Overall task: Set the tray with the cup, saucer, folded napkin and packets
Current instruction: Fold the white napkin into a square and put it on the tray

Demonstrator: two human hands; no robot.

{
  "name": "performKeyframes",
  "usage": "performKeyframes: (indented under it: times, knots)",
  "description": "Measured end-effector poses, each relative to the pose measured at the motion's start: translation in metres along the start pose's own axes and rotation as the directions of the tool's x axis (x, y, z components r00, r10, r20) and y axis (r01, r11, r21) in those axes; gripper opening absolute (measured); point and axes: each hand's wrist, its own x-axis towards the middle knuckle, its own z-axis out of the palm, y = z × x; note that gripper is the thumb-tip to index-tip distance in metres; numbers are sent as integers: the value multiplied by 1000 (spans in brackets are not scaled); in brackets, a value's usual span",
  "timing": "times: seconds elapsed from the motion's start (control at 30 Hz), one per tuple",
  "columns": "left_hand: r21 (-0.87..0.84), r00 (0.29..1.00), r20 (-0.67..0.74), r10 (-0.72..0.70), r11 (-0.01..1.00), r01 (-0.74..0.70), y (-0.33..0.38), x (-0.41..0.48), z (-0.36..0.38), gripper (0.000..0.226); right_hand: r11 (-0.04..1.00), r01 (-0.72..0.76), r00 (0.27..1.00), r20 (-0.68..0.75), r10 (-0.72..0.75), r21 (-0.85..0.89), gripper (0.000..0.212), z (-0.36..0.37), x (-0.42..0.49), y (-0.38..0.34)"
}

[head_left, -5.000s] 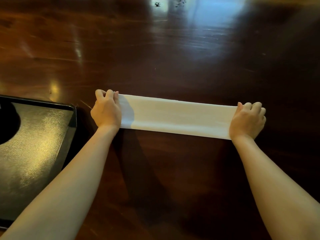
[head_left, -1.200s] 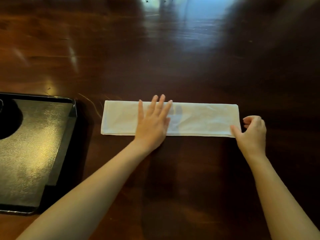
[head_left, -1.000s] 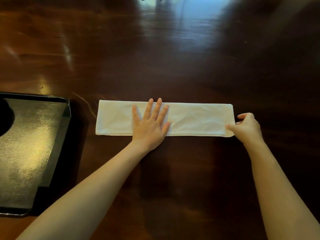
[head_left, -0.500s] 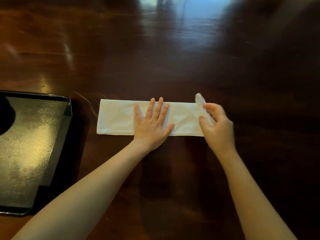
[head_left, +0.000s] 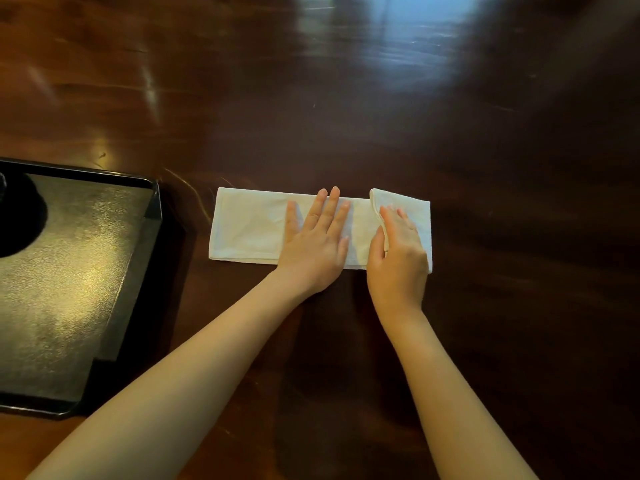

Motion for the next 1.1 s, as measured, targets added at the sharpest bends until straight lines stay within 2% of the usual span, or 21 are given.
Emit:
performKeyframes:
  times: [0.23,0.4,0.57,0.67,0.73,0.8,0.87,0.93,1.1]
  knots:
    - [55,998,-59,-8,998,11,0,-5,8,64,997,41,997,66,-36,-71,41,17,-7,-3]
    - [38,997,-71,9,999,-6,-1,-6,6,60,983,85,993,99,-70,-161,42,25,-12,0]
    - [57,998,-49,25,998,-22,-6,-6,4,57,973,112,960,273,-54,-200,58,24,-19,7]
    - [67,998,-60,13,998,-9,-11,-6,4,59,975,144,950,300,-88,-170,53,4,-4,9]
    - [71,998,-57,15,997,-11,-14,-6,4,59,944,208,924,367,-104,-255,48,-6,11,15]
    - [74,998,-59,18,997,-13,-15,-6,3,63,879,331,874,462,-150,-342,56,-10,23,27]
    - [72,998,-64,19,997,-14,-14,-7,4,65,817,454,807,553,-209,-354,63,-9,29,37]
    - [70,998,-67,22,997,-18,-15,-7,5,65,773,520,756,618,-218,-364,61,-5,30,43]
    - [-6,990,-137,25,1000,-26,-7,-8,5,56,759,529,752,624,-214,-378,59,-1,30,45]
